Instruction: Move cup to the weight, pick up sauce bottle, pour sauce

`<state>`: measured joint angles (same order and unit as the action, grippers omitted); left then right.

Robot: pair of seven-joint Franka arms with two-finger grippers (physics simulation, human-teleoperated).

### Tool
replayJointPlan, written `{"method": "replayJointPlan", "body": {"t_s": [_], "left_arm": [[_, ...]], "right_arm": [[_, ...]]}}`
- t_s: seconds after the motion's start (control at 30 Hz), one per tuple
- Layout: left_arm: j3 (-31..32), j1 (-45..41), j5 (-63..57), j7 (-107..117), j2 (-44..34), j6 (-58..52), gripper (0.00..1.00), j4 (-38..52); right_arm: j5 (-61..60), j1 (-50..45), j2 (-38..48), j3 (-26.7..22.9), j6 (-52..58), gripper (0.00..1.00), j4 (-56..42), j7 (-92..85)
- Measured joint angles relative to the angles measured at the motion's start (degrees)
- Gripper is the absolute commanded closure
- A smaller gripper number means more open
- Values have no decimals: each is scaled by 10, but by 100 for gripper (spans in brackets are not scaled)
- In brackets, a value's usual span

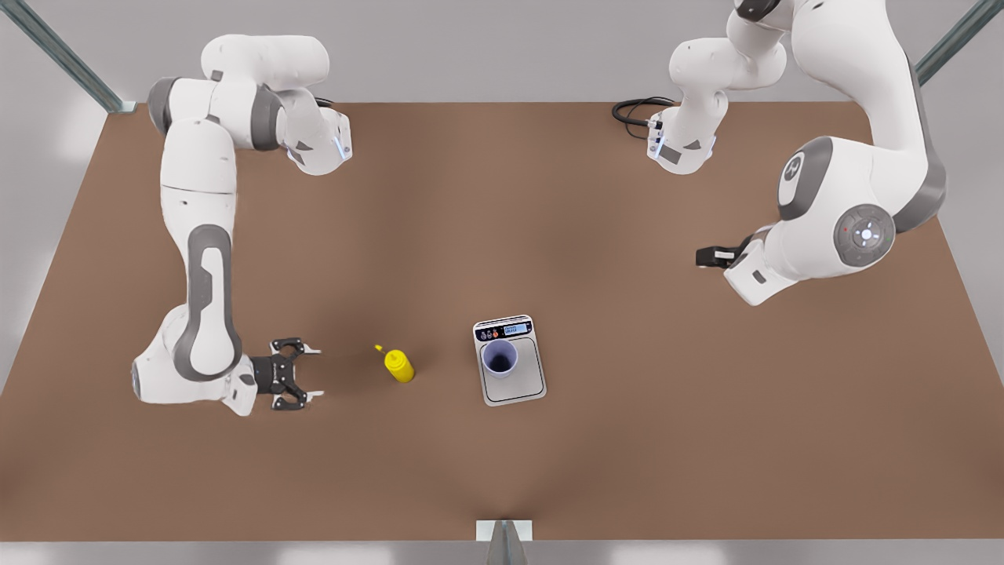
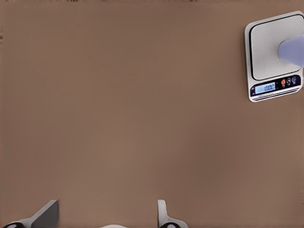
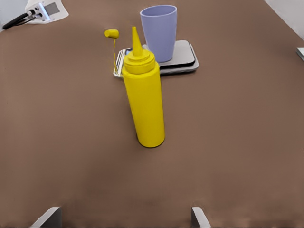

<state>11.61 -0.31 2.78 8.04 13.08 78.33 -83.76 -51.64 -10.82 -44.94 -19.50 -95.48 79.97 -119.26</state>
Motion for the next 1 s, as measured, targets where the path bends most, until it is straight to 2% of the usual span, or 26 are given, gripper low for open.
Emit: {"method": "replayJointPlan", "body": {"t_s": [0.1, 0.2, 0.3, 0.37, 0.47, 0.63, 1.0], "left_arm": [[5, 0, 1, 0, 0, -1, 0, 6], [6, 0, 2, -1, 1, 1, 0, 11], [6, 4, -1, -2, -10, 17, 0, -13], [6, 4, -2, -4, -12, 23, 0, -16], [6, 5, 0, -5, -9, 24, 0, -15], [6, 5, 1, -7, -6, 17, 0, -11], [4, 6, 4, -8, -1, 11, 0, -8]], "right_arm": [[170, -23, 40, -16, 60, 0, -121, 168], [326, -63, 140, -20, 131, 0, -187, 314], [443, -35, 273, 76, 181, 0, -135, 449], [487, -17, 318, 110, 202, 0, -101, 529], [521, 5, 340, 138, 223, 0, -85, 635], [541, 46, 388, 172, 221, 0, -6, 776], [548, 51, 390, 178, 215, 0, -1, 975]]}}
